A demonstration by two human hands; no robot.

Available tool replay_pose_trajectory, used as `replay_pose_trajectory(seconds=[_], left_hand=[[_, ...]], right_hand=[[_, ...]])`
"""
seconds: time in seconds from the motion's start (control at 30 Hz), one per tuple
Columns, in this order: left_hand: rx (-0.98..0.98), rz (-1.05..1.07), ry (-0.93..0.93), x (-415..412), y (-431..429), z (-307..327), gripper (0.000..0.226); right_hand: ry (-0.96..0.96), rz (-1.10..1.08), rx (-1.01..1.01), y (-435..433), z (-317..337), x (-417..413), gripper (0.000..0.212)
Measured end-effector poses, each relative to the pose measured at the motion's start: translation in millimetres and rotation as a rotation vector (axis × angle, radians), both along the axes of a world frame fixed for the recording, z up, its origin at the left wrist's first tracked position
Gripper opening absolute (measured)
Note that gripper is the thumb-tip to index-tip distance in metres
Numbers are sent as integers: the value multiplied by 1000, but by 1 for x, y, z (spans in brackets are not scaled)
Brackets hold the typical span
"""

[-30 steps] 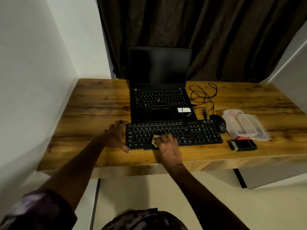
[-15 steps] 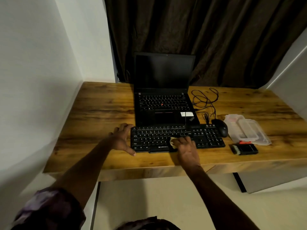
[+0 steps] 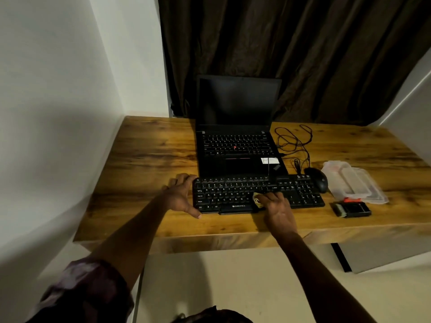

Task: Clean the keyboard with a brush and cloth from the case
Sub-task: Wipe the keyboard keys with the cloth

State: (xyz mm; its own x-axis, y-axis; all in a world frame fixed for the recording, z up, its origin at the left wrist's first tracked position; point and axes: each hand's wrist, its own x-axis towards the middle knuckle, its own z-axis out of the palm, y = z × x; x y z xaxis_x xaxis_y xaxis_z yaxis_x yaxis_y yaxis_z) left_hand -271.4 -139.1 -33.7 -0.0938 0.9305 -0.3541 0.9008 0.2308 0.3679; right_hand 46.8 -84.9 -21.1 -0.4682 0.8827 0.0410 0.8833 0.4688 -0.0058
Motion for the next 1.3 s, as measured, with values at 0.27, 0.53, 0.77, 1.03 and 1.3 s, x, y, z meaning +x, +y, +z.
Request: replay_pose_trajectory(seconds=[0.27,0.53,0.77,1.03,1.3], left_hand=[[16,-6,11,0,0,-1,140],[22,-15,7,-1,0,0,139],[42,-16,1,-1,-3,-2,138],[51,-11,-11,-2,-2,-2,138],[42,-7,2,-2,-1,-4,141]], right_hand=[[63,-197,38,9,-3,28,61],[73,-116,32,9,-7,28,62],[112,-148,57,0,-20,23,60],[160,-50,98,-1,-26,28,59],[177,-122,93,-14,-28,19,54]])
